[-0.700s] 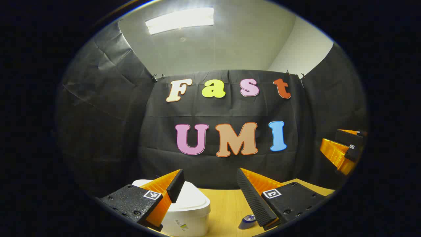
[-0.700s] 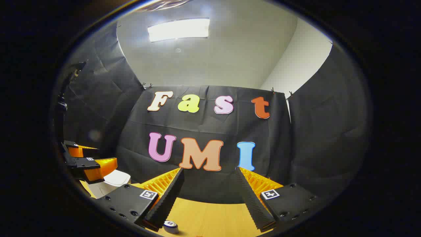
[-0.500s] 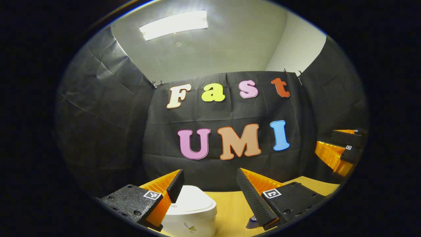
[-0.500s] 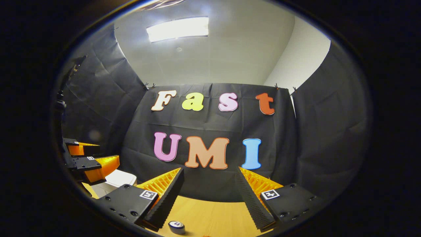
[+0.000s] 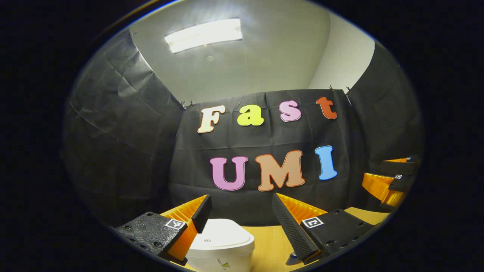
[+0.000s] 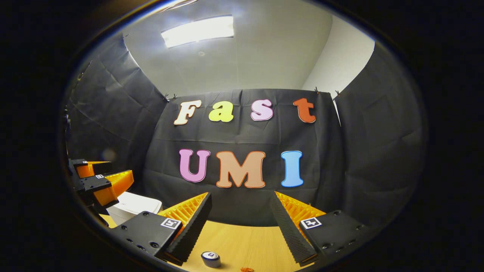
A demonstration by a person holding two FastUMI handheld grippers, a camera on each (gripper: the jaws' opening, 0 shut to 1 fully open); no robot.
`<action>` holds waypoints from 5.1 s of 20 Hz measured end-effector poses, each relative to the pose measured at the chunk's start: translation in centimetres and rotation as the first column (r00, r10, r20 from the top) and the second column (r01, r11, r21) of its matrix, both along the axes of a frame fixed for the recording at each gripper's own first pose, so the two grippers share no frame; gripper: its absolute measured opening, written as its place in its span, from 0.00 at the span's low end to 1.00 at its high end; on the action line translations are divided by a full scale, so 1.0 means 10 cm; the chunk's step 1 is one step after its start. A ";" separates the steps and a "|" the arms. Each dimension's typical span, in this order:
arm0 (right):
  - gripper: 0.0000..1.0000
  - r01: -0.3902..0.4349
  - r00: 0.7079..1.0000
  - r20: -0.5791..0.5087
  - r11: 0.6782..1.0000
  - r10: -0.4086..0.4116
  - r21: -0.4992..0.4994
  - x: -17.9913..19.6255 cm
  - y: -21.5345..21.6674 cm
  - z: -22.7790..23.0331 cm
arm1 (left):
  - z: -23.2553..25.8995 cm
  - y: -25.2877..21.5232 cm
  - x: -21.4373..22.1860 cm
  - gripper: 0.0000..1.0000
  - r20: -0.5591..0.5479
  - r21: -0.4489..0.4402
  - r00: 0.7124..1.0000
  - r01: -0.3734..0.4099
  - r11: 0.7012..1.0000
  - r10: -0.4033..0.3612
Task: Press the lid of the desktop garbage bin to open it, pick up the crumpled paper on the desktop and throw it into the bin, then pick up the pop can on the desktop and drop it into the bin, and finally close the garbage bin lid.
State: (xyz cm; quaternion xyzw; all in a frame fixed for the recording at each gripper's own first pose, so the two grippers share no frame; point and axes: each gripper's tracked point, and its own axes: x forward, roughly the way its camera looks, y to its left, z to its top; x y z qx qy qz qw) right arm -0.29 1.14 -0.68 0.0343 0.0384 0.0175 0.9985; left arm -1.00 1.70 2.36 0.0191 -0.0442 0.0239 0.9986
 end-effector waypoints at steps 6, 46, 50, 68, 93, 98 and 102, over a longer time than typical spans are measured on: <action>0.98 -0.008 0.999 0.031 1.000 0.007 0.016 -0.10 -0.03 0.10 | -0.04 -0.15 0.01 0.95 -0.010 -0.022 0.998 0.060 0.998 -0.060; 0.98 -0.027 0.997 -0.069 0.999 0.025 -0.034 -0.09 -0.15 -0.16 | -0.81 0.62 0.00 0.13 -0.208 0.159 0.957 -0.171 0.972 0.203; 0.98 -0.028 0.997 -0.077 0.999 0.025 -0.041 -0.08 -0.17 -0.21 | -0.93 0.68 0.02 0.00 -0.232 0.145 0.948 -0.188 0.971 0.218; 0.98 -0.080 0.981 -0.182 0.995 0.069 -0.054 0.04 -0.01 -0.64 | -1.32 0.78 0.01 0.00 -0.226 0.066 0.919 -0.316 0.946 0.323; 0.89 -0.188 0.862 -0.471 0.981 0.188 0.047 -0.09 0.08 -2.08 | -0.06 0.56 0.02 0.00 0.028 0.124 0.982 -0.186 0.975 0.184; 0.88 -0.265 0.768 -0.595 0.963 0.237 0.042 -0.11 0.13 -2.74 | 0.00 0.44 -0.09 0.00 0.025 0.112 0.987 -0.158 0.981 0.157; 0.88 -0.288 0.680 -0.688 0.955 0.254 0.069 -0.18 0.13 -3.22 | 0.01 0.37 -0.15 0.19 0.032 0.122 0.989 -0.151 0.981 0.148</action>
